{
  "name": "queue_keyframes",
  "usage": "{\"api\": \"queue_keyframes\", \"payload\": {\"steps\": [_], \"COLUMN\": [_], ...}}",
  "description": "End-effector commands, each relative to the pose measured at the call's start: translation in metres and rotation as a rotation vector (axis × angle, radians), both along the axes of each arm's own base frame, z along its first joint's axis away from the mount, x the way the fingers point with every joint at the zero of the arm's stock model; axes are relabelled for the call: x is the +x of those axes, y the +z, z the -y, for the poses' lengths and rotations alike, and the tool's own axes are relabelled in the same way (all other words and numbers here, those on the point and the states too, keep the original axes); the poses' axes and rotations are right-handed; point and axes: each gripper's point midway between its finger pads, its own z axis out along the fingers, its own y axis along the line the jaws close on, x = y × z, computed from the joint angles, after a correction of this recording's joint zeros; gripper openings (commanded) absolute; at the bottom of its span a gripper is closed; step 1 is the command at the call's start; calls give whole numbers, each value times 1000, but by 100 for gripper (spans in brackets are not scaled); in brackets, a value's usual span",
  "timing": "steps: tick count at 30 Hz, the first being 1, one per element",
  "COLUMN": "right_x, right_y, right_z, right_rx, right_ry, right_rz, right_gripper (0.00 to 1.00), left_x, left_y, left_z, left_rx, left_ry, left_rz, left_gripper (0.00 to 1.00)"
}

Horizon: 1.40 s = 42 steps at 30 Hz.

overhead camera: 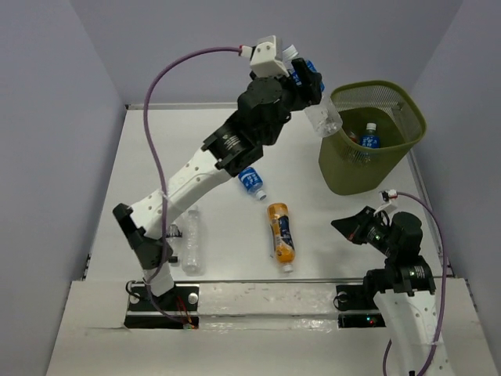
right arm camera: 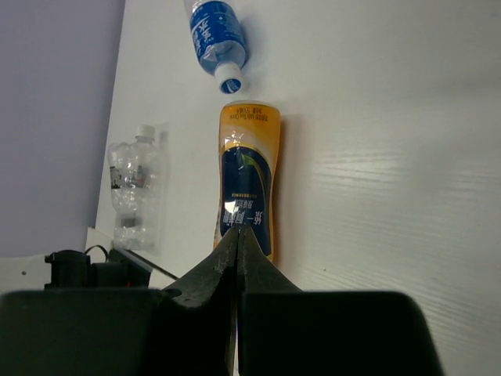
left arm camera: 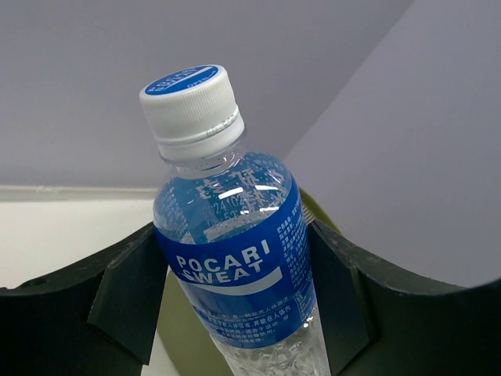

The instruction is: Put the plastic bottles in the bin

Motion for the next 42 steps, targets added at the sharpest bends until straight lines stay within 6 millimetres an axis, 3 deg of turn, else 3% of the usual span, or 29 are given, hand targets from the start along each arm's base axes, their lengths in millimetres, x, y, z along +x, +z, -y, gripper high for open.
{"api": "queue_keyframes", "payload": {"steps": [1, 4, 7, 8, 9, 10, 11, 13, 14, 15, 16, 18, 19, 20, 21, 22, 23, 24, 25, 26, 27, 28, 29, 30, 31, 33, 37, 39, 42], "right_x": [-8, -11, -14, -15, -16, -17, -18, -19, -18, -18, -18, -17, -16, -16, -16, -16, -16, -15, -15, -15, -14, -14, -14, -12, -10, -7, 0, 5, 12], "right_y": [9, 8, 6, 6, 3, 4, 4, 9, 10, 11, 16, 18, 17, 17, 17, 18, 18, 20, 22, 23, 25, 28, 28, 28, 30, 29, 16, 18, 18], "right_z": [-10, -9, -8, -9, -10, -10, -10, -10, -9, -7, -6, -6, -6, -6, -7, -7, -7, -7, -8, -8, -8, -9, -11, -12, -13, -17, -24, -26, -29], "right_rx": [38, 15, -1, 2, 6, 7, 7, -1, -6, -18, -26, -32, -32, -31, -30, -29, -28, -28, -27, -27, -26, -23, -18, -14, -11, 8, 46, 48, 34], "right_ry": [70, 74, 82, 89, 91, 93, 98, 98, 91, 87, 84, 82, 84, 87, 88, 91, 92, 92, 95, 97, 101, 103, 116, 123, 130, 155, 183, 187, 185], "right_rz": [30, 37, 33, 34, 23, 25, 24, 39, 42, 50, 69, 75, 71, 69, 72, 74, 75, 82, 88, 89, 102, 108, 109, 103, 112, 109, 66, 74, 78], "right_gripper": [0, 0, 0, 0, 0, 0, 0, 0, 0, 2, 4, 9, 19, 25, 36, 36, 46, 53, 57, 60, 63, 67, 70, 71, 73, 74, 80, 84, 87], "left_x": [30, 54, 65, 74, 73, 74, 80, 78, 84, 83, 82, 78, 77, 69, 67, 62, 60, 45, 44, 24, 18, 12, -1, -6, -20, -36, -96, -124, -159], "left_y": [32, 30, 31, 19, 29, 31, 16, 28, 8, 8, 3, 3, -3, 15, 15, 22, 20, 42, 29, 60, 57, 41, 30, 17, -21, -66, -210, -252, -284], "left_z": [24, 58, 70, 78, 79, 84, 99, 106, 124, 128, 135, 139, 142, 133, 130, 125, 122, 101, 96, 63, 47, 35, 2, -14, -45, -76, -159, -190, -217], "left_rx": [-17, -77, -180, -195, -271, -303, -310, -387, -369, -377, -364, -339, -291, -285, -236, -201, -148, -77, -1, 3, 56, 120, 157, 192, 266, 324, 423, 470, 434], "left_ry": [74, 78, 98, 108, 102, 86, 67, 32, -3, -20, -49, -74, -87, -89, -89, -90, -93, -87, -92, -72, -53, -48, -13, 6, 34, 60, 133, 162, 176], "left_rz": [120, 167, 205, 199, 230, 244, 240, 279, 275, 287, 291, 299, 307, 328, 323, 330, 323, 342, 313, 333, 317, 260, 212, 169, 61, -64, -506, -653, -790], "left_gripper": [49, 48, 48, 48, 48, 47, 47, 49, 68, 79, 99, 99, 99, 99, 99, 99, 99, 99, 99, 99, 99, 99, 99, 99, 99, 99, 99, 98, 99]}}
